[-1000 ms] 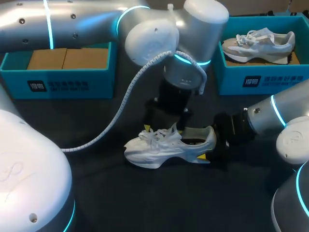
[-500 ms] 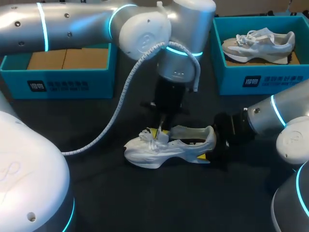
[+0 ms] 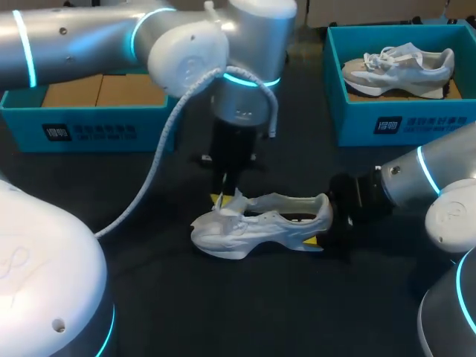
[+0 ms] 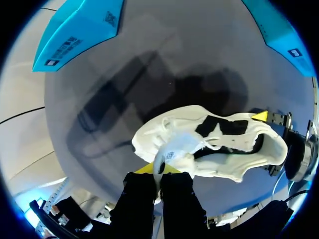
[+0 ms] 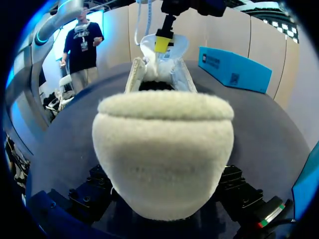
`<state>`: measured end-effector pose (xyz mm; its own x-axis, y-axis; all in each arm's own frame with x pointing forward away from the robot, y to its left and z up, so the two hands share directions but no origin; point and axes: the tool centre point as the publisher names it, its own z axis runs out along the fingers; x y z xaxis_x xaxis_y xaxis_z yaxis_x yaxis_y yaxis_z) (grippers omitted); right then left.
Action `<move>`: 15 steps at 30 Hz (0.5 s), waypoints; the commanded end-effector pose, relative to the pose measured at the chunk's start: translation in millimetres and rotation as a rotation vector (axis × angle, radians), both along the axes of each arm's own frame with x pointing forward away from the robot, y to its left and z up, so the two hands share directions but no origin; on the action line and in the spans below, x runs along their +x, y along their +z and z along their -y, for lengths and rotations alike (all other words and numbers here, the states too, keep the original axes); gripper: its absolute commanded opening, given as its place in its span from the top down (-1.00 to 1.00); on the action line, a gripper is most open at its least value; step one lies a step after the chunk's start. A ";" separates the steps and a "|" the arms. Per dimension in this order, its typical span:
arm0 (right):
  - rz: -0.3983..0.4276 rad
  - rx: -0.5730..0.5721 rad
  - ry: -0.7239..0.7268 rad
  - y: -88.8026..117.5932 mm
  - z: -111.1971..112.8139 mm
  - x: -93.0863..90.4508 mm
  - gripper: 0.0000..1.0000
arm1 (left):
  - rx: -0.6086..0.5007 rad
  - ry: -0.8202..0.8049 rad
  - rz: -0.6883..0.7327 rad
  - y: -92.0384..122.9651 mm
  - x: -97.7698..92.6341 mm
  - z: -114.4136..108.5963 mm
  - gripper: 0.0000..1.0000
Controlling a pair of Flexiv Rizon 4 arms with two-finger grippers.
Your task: Take the shoe out of the shoebox, open the shoe tongue, remove and reinsert the insole, then place the shoe into the shoebox
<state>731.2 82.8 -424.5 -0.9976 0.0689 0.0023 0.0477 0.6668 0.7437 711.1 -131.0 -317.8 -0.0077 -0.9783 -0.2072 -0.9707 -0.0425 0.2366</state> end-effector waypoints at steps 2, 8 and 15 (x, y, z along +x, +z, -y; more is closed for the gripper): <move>0.001 -0.005 -0.003 -2.3 -3.1 0.8 1.00 | -0.040 0.040 0.002 -14.1 -4.1 -19.3 1.00; 0.001 -0.005 -0.003 -2.3 -3.1 0.8 1.00 | -0.008 0.108 -0.001 -36.6 -5.9 -24.4 1.00; 0.001 -0.005 -0.003 -2.3 -3.1 0.8 1.00 | 0.037 0.139 -0.002 -57.9 -5.9 -25.2 0.44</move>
<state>731.8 85.4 -423.9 -0.9977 0.0680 0.0024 0.0473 0.6668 0.7437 703.6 -103.1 -366.5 0.1310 -0.9645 -0.2294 -0.9557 -0.1844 0.2296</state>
